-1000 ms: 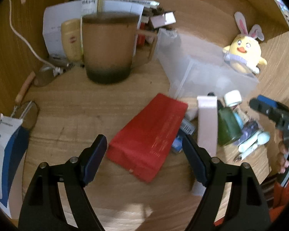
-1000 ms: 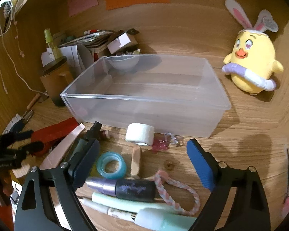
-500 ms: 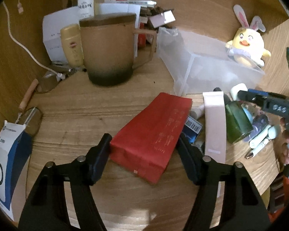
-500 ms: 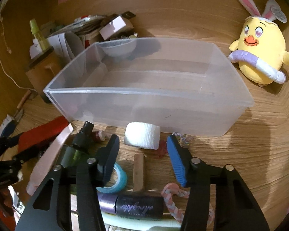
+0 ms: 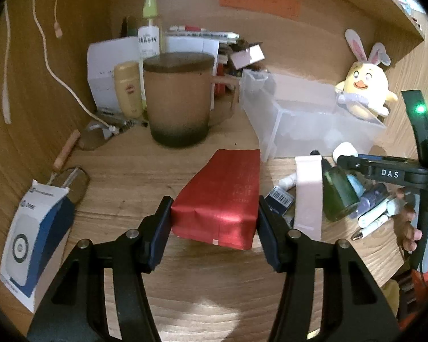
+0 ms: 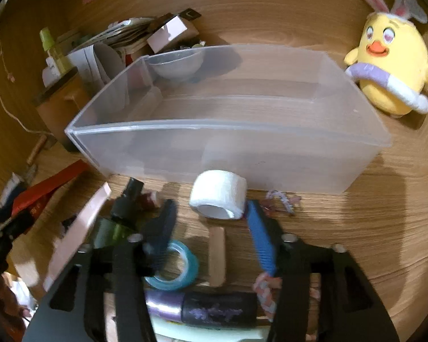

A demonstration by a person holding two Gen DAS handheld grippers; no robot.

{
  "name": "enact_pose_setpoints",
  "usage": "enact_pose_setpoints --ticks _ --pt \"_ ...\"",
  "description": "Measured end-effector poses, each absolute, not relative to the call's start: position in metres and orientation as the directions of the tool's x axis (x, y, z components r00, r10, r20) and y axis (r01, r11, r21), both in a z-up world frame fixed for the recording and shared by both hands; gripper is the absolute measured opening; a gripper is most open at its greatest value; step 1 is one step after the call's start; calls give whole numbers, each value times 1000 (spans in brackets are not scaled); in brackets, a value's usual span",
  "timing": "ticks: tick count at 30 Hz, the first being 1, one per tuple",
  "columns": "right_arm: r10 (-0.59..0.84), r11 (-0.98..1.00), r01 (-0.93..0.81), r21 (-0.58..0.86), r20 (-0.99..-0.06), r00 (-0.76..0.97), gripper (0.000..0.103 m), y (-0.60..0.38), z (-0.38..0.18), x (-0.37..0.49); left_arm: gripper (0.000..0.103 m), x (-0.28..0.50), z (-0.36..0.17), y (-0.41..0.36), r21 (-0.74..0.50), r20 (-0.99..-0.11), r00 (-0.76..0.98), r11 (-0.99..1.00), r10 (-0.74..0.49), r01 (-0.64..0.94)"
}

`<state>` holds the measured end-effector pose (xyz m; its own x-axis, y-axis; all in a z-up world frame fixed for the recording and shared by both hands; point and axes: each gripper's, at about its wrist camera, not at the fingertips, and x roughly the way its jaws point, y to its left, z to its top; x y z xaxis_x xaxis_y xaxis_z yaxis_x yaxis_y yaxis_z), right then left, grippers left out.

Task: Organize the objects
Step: 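Grasp the red packet with the left tool while the right tool grasps the white tape roll, then drop the red packet into the clear box with the left tool while the right tool drops the tape roll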

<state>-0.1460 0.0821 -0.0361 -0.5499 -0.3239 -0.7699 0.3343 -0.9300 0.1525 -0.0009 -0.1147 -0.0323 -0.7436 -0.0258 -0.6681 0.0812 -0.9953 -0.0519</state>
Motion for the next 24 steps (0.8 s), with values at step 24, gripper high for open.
enact_pose_setpoints --ticks 24 --pt "-378 -912 386 136 -643 -666 36 102 17 -114 56 -1 34 -88 -101 -505 -863 -994 12 45"
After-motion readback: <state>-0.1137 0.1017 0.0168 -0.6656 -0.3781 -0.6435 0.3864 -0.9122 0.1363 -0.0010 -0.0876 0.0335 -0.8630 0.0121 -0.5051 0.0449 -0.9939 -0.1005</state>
